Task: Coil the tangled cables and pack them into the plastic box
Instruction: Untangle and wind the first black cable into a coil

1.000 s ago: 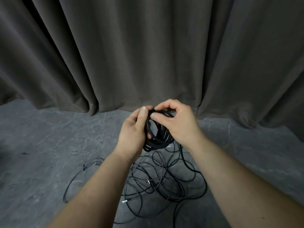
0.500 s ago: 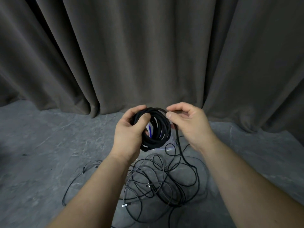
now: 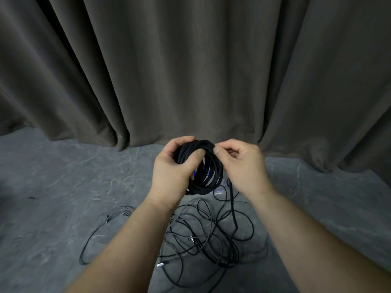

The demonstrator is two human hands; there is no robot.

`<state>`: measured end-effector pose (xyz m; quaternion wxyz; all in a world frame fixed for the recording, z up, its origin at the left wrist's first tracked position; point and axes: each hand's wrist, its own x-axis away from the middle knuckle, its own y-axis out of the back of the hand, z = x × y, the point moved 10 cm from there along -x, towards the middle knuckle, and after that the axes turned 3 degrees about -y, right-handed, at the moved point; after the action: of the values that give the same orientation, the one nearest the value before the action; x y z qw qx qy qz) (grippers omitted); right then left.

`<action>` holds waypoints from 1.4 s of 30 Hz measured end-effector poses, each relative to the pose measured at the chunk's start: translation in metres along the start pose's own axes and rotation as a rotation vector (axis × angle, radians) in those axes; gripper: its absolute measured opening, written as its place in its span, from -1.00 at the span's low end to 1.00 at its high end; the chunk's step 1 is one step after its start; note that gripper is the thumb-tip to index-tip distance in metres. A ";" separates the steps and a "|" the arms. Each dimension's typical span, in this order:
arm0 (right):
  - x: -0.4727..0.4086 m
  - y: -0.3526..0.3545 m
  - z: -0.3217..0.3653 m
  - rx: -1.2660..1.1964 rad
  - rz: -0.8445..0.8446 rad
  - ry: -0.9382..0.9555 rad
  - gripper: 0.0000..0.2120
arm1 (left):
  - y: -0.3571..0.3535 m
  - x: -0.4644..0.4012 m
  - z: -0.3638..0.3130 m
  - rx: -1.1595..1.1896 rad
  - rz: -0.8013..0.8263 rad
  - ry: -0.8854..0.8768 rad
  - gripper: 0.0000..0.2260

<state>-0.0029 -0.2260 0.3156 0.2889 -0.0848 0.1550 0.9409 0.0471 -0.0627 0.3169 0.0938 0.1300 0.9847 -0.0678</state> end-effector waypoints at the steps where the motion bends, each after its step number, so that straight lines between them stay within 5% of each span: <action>1: 0.000 0.001 0.000 0.016 -0.021 0.015 -0.87 | -0.002 0.000 -0.001 -0.016 0.017 -0.006 -0.80; 8: 0.013 -0.008 0.016 0.144 -0.026 0.082 -0.62 | -0.010 0.005 -0.001 0.072 0.028 0.055 -0.85; 12: 0.012 -0.026 0.005 -0.143 0.103 -0.090 -0.66 | -0.015 0.006 0.000 0.112 0.062 0.067 -0.85; 26: 0.011 -0.009 0.006 -0.106 -0.077 -0.010 -0.83 | -0.021 0.015 0.009 0.080 -0.021 0.138 -0.74; 33: 0.009 0.003 0.008 -0.154 -0.189 -0.003 -0.77 | -0.030 0.023 0.012 0.095 0.060 0.143 -0.46; 37: 0.011 -0.005 0.003 -0.203 -0.197 -0.071 -0.71 | -0.016 0.024 0.008 0.106 -0.139 0.086 -0.56; 42: 0.014 -0.010 -0.002 -0.231 -0.222 -0.102 -0.72 | -0.021 0.023 0.010 0.197 -0.082 0.100 -0.77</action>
<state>-0.0084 -0.2118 0.3083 0.3868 -0.0859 0.0208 0.9179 0.0214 -0.0790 0.3047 0.0283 0.1013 0.9813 -0.1614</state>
